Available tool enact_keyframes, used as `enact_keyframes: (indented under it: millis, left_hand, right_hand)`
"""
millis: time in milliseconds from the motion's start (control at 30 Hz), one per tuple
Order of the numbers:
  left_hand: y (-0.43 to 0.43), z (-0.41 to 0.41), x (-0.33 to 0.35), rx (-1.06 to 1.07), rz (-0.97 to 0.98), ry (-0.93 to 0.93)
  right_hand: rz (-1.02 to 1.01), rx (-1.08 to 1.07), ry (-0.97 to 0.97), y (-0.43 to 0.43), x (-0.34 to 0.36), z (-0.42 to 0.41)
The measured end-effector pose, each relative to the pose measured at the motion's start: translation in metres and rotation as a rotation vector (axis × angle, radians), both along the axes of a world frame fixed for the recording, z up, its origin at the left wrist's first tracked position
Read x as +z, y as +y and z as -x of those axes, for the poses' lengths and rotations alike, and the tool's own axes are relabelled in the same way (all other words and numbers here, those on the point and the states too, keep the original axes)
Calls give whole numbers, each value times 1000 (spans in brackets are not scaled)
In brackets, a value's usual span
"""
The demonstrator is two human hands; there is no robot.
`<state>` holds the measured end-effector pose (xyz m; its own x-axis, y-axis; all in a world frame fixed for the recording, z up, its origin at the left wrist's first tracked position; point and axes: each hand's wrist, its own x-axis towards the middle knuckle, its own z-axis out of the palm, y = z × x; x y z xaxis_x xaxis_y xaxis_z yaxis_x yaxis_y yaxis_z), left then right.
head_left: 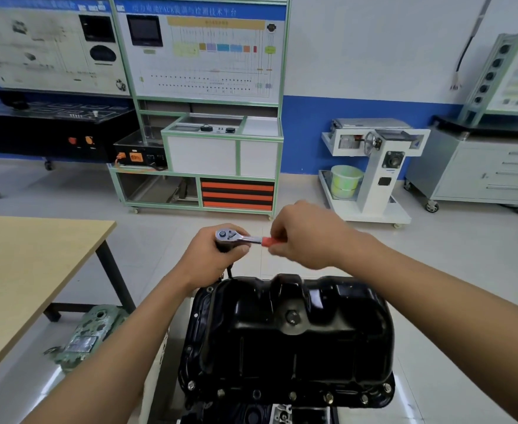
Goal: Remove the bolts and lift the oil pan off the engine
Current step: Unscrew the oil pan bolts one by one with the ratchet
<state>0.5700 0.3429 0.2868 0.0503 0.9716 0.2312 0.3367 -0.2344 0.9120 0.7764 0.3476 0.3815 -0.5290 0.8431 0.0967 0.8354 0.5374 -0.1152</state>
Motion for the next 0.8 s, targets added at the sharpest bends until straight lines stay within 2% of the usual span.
enact_keyframes:
  millis: [100, 300, 533, 667, 800]
  left_hand:
    - [-2, 0, 1, -103, 67, -33]
    - [0, 7, 7, -221, 164, -13]
    - [8, 0, 3, -103, 101, -11]
    - [9, -4, 3, -74, 47, -8]
    - [9, -10, 1, -30, -19, -4]
  right_hand:
    - [-110, -25, -17, 20, -3, 6]
    - [-154, 21, 41, 40, -15, 18]
    - [-151, -48, -69, 31, -11, 7]
    - [-58, -33, -118, 13, -2, 6]
    - [110, 48, -39, -4, -3, 16]
